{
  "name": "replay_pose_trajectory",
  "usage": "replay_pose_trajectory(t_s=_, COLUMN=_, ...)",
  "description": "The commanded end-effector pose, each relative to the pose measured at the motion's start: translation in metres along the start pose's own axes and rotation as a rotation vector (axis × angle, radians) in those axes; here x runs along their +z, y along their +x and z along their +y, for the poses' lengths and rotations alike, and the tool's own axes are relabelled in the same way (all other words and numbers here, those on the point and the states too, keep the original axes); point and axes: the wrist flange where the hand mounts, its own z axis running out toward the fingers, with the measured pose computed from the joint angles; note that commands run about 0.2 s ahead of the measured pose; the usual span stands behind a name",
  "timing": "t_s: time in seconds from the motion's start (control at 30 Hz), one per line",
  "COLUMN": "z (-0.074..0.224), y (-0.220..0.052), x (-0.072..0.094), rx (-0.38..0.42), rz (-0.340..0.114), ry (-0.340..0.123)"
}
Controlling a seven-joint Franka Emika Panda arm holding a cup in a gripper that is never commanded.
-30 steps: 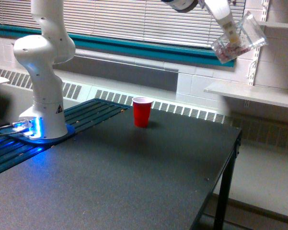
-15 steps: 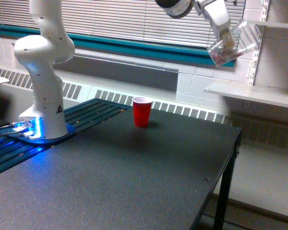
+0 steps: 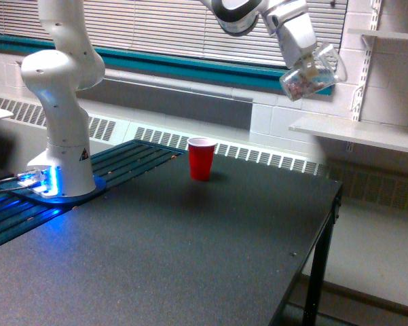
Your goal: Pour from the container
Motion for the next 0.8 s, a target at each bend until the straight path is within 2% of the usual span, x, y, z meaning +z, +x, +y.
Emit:
replay_pose_trajectory(t_s=0.03, z=-0.018, y=-0.023, x=-0.014, rx=-0.094, rz=0.011, ry=0.030)
replay_pose_trajectory(t_s=0.37, z=-0.031, y=-0.071, x=-0.025, rx=-0.177, rz=-0.011, ry=0.048)
replay_pose_trajectory(t_s=0.8, z=-0.033, y=-0.132, x=-0.033, rx=-0.265, rz=-0.053, ry=0.047)
